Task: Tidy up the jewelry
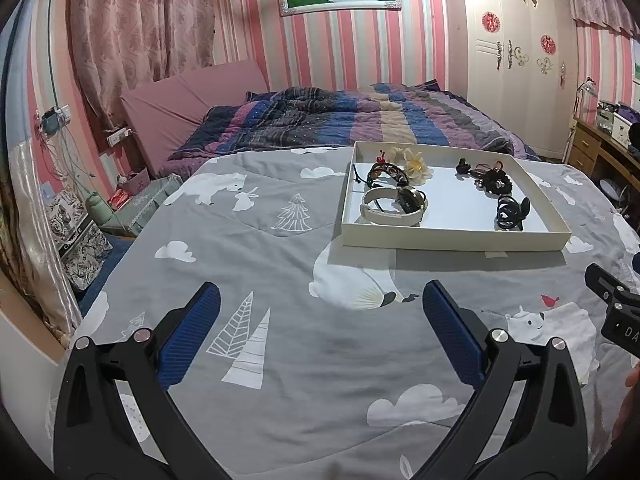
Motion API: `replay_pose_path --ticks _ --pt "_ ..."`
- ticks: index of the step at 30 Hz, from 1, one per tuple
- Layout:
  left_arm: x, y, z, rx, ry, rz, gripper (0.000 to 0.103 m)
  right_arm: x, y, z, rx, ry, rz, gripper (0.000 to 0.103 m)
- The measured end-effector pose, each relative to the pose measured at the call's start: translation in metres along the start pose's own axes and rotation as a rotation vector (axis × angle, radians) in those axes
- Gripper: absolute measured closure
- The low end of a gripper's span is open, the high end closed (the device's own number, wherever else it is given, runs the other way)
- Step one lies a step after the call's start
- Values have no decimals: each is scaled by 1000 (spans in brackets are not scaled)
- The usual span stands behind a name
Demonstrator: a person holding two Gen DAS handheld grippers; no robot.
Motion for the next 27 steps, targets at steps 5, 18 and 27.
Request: replay_pose_path --ticks 5,18,27 --pt "0 1 -1 -6 -3 -5 3 0 0 0 1 0 0 2" --pt "1 1 1 -16 -1 -2 3 -1 0 0 6 -2 3 2" --pt "1 -1 1 -20 -3 1 3 -1 0 0 6 1 5 2"
Point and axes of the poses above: each gripper's, at about its wrist camera, not at the fingertips, and y roughly against the way its jaws point, z to its left, x to its underside, the point moved 3 cm from there along -y, roughly the way its jaws point, and after that the axes turned 15 degrees about x, right-handed, at the moved point
